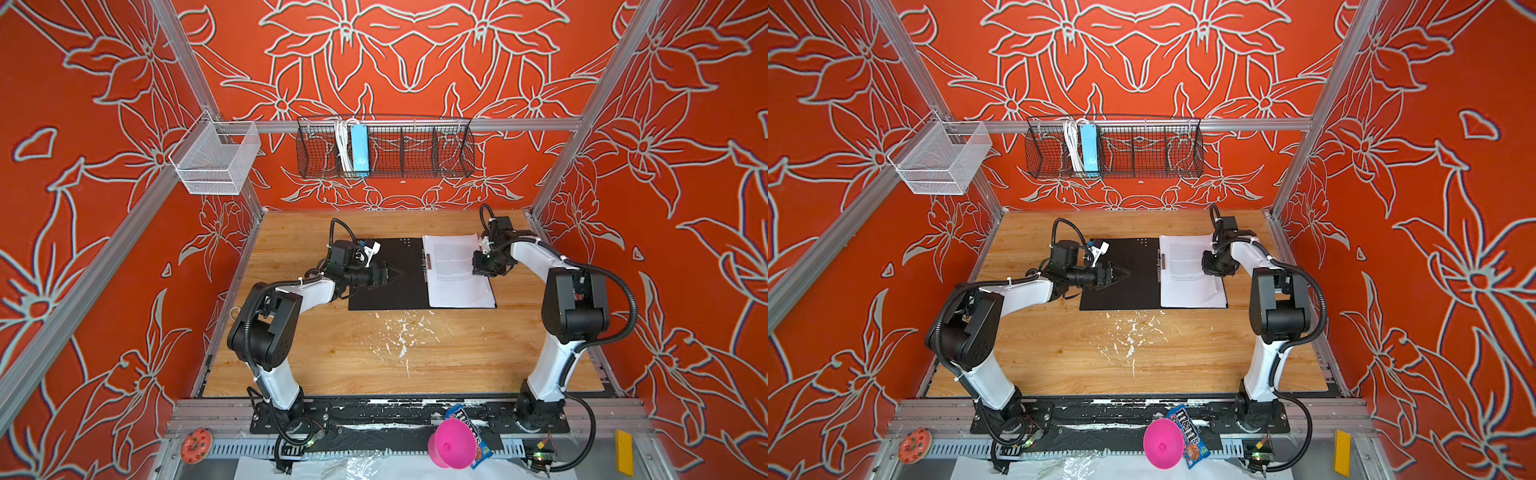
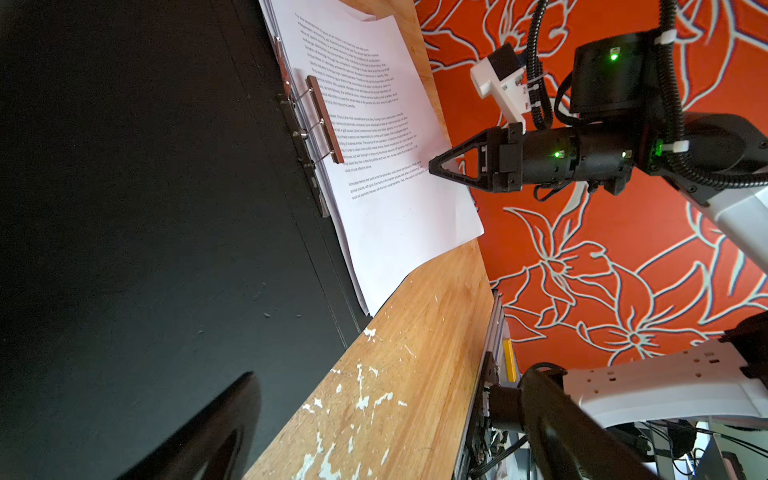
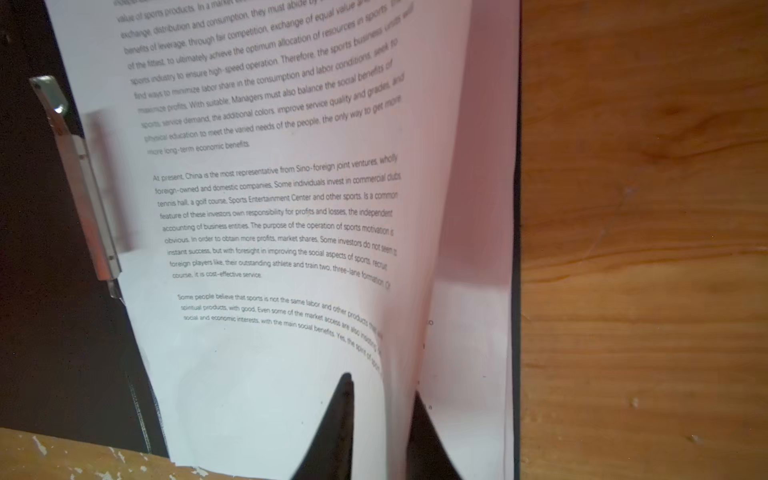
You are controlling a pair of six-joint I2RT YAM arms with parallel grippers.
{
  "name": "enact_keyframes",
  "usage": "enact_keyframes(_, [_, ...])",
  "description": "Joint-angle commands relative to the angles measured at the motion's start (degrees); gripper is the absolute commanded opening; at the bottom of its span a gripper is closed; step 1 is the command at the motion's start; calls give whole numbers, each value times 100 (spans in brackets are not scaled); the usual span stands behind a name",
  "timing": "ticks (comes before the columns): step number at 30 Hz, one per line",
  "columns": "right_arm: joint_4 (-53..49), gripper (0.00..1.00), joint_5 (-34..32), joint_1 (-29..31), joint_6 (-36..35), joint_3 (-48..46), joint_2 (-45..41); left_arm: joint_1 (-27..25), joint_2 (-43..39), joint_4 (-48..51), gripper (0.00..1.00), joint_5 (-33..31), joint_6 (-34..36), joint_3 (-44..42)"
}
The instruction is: Put the files into the folder
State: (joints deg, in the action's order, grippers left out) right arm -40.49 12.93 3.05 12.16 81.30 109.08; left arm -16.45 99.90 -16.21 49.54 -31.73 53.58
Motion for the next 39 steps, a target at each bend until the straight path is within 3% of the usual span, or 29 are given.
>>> enact_keyframes(1, [-113,20,-62,55,-146,166,131,23,114,-199,98,150,-44,144])
enact_keyframes(8, [-51,23,-102,64,-180,191,142,19,160,-229,98,170,-66,154])
enact_keyframes(13, [-168,43,-305,63,-161,306,203,21,211,-233,98,121,-152,185])
enact_keyframes(18, [-272,63,-917,62,-9,334,135,20,349,323,97,-505,-431,468])
enact_keyframes(22, [-399,72,-1755,65,199,350,-29,47,378,-1623,97,-773,-1436,-171])
enact_keyframes(25, [-151,79,-1936,64,293,74,-460,154,747,-2546,97,-99,-1918,-71])
enact_keyframes(28, [242,86,-1580,69,339,-347,-983,160,1308,-3373,98,388,-2354,136])
enact_keyframes(33, [760,87,-880,181,579,-1055,-1565,50,2643,-5136,97,1084,-3825,982])
enact_keyframes(36, [1162,87,-671,273,740,-1608,-1847,-3,3013,-4705,97,1123,-3612,1453])
enact_keyframes(39, [1539,87,-477,310,832,-2109,-2110,-49,3041,-3542,97,1065,-2887,1796])
